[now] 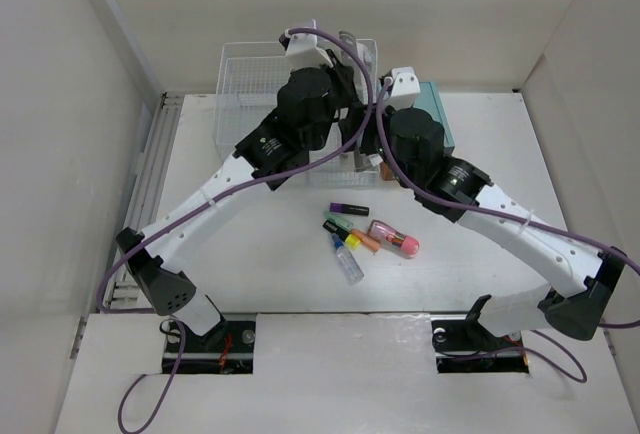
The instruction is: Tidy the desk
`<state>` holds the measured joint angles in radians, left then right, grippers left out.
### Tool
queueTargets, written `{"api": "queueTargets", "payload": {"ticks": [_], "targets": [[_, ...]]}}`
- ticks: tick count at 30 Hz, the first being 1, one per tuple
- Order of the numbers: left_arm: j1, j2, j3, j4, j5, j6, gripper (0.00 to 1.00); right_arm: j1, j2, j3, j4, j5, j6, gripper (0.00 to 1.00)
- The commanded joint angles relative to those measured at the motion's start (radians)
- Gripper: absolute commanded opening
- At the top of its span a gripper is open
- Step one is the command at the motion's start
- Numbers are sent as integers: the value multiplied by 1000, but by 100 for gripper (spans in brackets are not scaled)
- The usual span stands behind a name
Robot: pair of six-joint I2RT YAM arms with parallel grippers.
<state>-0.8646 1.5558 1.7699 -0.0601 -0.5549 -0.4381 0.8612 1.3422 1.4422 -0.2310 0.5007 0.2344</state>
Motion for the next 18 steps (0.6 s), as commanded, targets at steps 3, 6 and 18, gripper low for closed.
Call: {"api": "queueTargets", "payload": {"ticks": [3,6,18], "targets": [[-13,-62,72,144,1,-60,0,19,-26,-17,114,113,-90,73],[-13,-62,63,144,10,-70,0,19,-17,-37,114,133,-113,69],[-13,-102,30,172,41,-88,0,19,2,-68,148,164,-176,27]]}}
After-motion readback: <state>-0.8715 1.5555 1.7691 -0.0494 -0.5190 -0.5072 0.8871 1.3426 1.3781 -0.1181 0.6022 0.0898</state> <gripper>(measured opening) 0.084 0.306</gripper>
